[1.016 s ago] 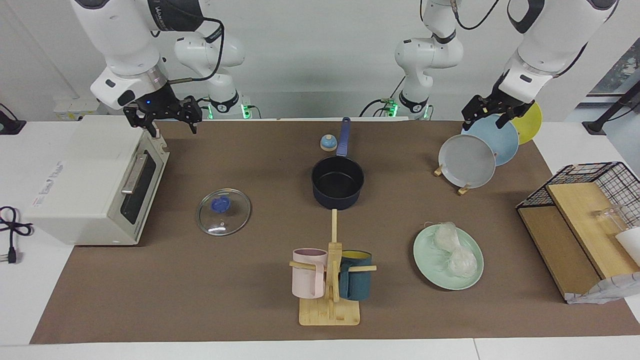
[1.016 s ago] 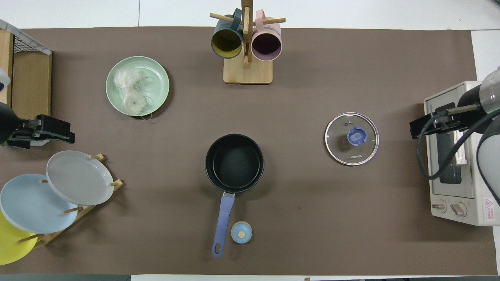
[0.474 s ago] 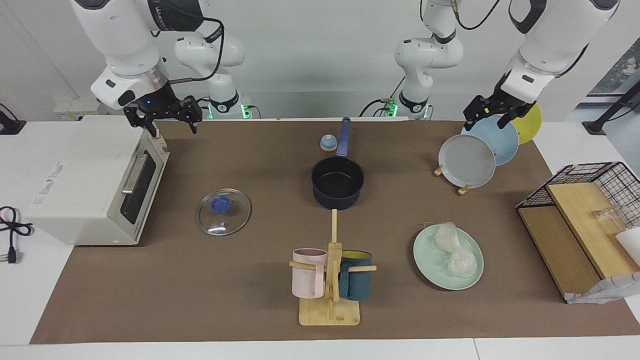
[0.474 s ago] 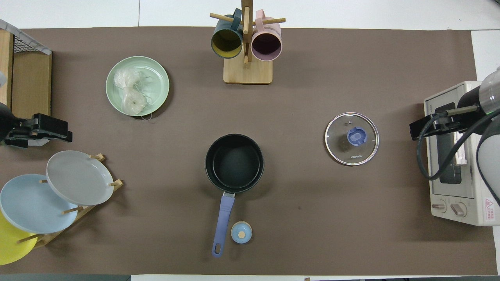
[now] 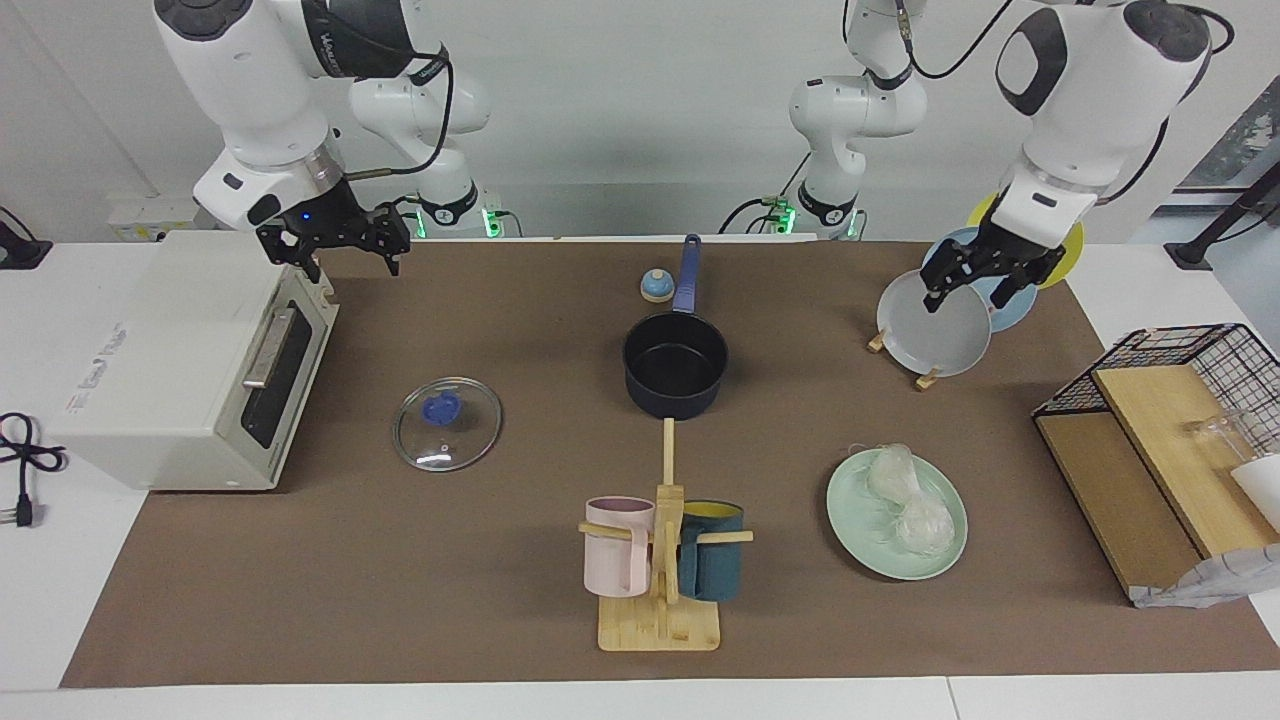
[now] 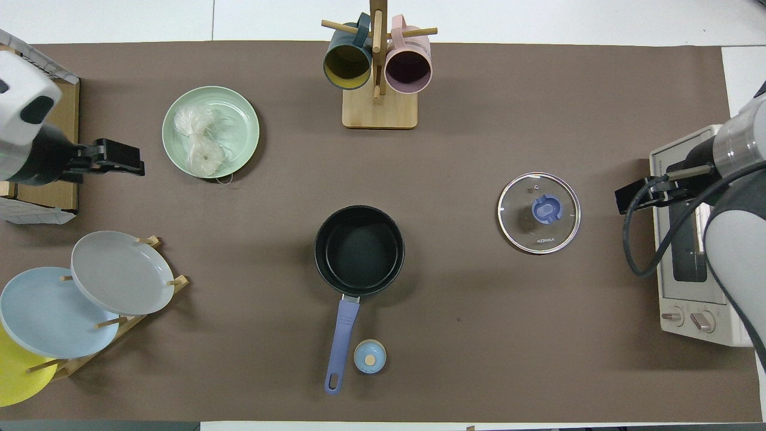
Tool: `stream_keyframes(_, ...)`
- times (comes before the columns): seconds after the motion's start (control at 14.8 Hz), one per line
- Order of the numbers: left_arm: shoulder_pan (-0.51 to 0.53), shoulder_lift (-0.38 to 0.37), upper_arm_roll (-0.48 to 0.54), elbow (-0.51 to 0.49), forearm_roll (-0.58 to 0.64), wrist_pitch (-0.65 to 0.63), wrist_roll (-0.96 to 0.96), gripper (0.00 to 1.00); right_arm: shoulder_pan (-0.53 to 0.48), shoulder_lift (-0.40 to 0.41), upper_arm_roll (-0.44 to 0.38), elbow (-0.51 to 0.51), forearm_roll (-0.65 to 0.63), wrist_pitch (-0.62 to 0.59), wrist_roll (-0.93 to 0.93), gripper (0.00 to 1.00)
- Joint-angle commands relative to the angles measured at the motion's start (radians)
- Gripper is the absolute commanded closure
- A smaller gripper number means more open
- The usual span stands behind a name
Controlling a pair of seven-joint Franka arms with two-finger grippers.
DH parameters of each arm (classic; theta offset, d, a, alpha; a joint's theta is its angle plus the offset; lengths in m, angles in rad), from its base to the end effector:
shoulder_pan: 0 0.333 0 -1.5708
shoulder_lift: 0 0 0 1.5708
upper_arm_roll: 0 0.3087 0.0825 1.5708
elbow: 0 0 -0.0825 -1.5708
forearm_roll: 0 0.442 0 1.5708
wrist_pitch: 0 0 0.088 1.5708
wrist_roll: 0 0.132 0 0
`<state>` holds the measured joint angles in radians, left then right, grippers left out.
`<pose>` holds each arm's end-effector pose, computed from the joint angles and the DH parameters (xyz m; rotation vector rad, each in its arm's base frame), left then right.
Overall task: Transfer vermicelli from plate to pot
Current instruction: 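Grasp the vermicelli with the left gripper while the right gripper grasps the lid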
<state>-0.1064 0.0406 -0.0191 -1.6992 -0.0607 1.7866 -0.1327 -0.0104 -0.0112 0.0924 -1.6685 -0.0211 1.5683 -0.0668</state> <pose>0.6328 -0.0864 0.5175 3.0750 0.0290 0.0594 0.6006 0.0468 0.5473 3.1070 0.2329 -0.1386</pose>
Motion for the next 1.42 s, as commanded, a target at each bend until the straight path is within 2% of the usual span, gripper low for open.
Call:
stream_keyframes(0.0,-0.016,0.161,0.008,0.029,0.01,0.127,-0.013,0.0,-0.025,-0.015,0.004,-0.129,0.03,0.145,-0.053,0.0)
stream_keyframes(0.14,-0.015,0.247,0.008,0.026,0.01,0.224,-0.024,0.0,-0.028,0.06,0.004,-0.145,0.036,0.228,-0.048,0.0)
stream_keyframes(0.2,-0.01,0.275,0.008,0.021,0.01,0.256,-0.027,0.0,-0.023,0.086,0.004,-0.18,0.036,0.305,-0.047,0.0)
stream_keyframes(0.41,-0.013,0.35,0.008,0.023,0.01,0.341,-0.085,0.0,-0.017,0.125,0.004,-0.301,0.036,0.519,-0.053,0.0)
stream_keyframes(0.54,-0.016,0.381,0.007,0.023,0.012,0.375,-0.105,0.0,0.003,0.129,0.006,-0.379,0.036,0.611,-0.047,0.0)
stream_keyframes(0.81,-0.018,0.409,0.008,0.018,0.013,0.415,-0.105,0.0,0.032,0.149,0.006,-0.421,0.035,0.65,-0.054,0.0)
stream_keyframes(1.02,-0.032,0.433,0.008,0.007,0.012,0.476,-0.108,0.0,0.032,0.16,0.006,-0.471,0.035,0.745,-0.067,0.0)
stream_keyframes(1.29,-0.03,0.446,0.008,0.006,0.016,0.484,-0.105,0.0,0.032,0.171,0.006,-0.473,0.035,0.748,-0.088,0.0)
stream_keyframes(1.35,-0.032,0.447,0.008,0.006,0.018,0.484,-0.105,0.04,0.032,0.169,0.006,-0.476,0.035,0.746,-0.088,0.0)
